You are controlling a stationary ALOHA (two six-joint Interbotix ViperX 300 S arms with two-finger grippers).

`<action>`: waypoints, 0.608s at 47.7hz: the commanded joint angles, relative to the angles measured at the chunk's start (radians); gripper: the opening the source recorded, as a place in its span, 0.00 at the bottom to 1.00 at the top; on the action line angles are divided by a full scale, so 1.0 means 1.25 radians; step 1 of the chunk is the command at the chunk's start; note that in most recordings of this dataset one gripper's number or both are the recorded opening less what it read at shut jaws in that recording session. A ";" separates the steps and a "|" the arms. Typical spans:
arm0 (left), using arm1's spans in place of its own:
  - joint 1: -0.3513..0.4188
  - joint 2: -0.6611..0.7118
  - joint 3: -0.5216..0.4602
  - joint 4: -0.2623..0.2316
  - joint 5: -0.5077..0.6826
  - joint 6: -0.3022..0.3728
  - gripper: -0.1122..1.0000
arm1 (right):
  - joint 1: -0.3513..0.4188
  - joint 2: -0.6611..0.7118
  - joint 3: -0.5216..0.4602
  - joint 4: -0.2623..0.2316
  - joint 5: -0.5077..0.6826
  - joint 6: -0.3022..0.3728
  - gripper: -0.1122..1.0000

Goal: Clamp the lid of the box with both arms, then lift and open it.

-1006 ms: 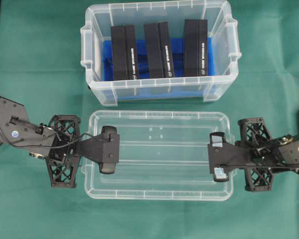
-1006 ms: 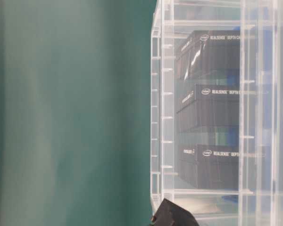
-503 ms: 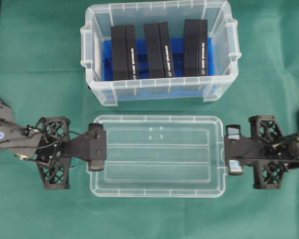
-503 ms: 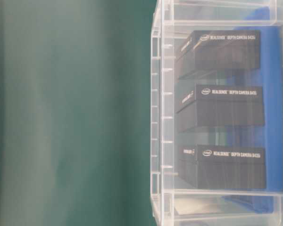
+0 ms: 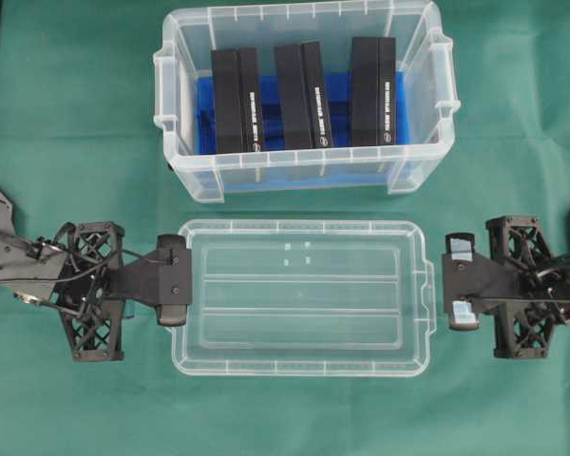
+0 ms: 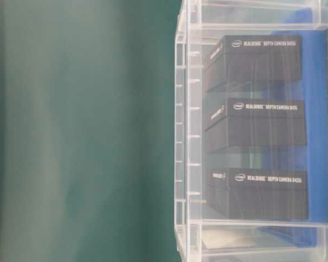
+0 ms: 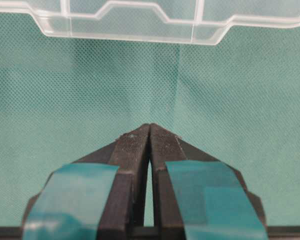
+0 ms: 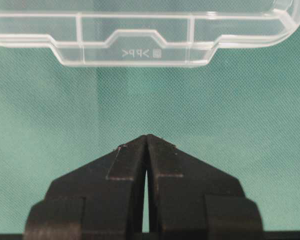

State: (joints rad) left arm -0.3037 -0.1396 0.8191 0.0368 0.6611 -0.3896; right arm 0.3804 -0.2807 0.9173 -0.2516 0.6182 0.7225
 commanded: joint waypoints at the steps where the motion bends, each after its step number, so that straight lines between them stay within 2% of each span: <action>1: -0.010 -0.031 -0.029 0.004 0.000 0.004 0.11 | 0.005 -0.020 -0.037 -0.002 0.009 -0.002 0.10; 10: -0.042 -0.065 -0.075 0.002 0.013 0.005 0.11 | 0.013 -0.043 -0.108 -0.001 0.069 -0.005 0.10; 19: -0.080 -0.088 -0.156 0.007 0.070 0.010 0.11 | 0.053 -0.070 -0.189 -0.002 0.135 -0.006 0.10; 29: -0.087 -0.103 -0.199 0.011 0.101 0.015 0.11 | 0.067 -0.072 -0.238 -0.002 0.174 -0.006 0.10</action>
State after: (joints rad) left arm -0.4111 -0.2424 0.6059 0.0445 0.7854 -0.3758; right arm 0.4617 -0.3590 0.6581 -0.2516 0.8299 0.7148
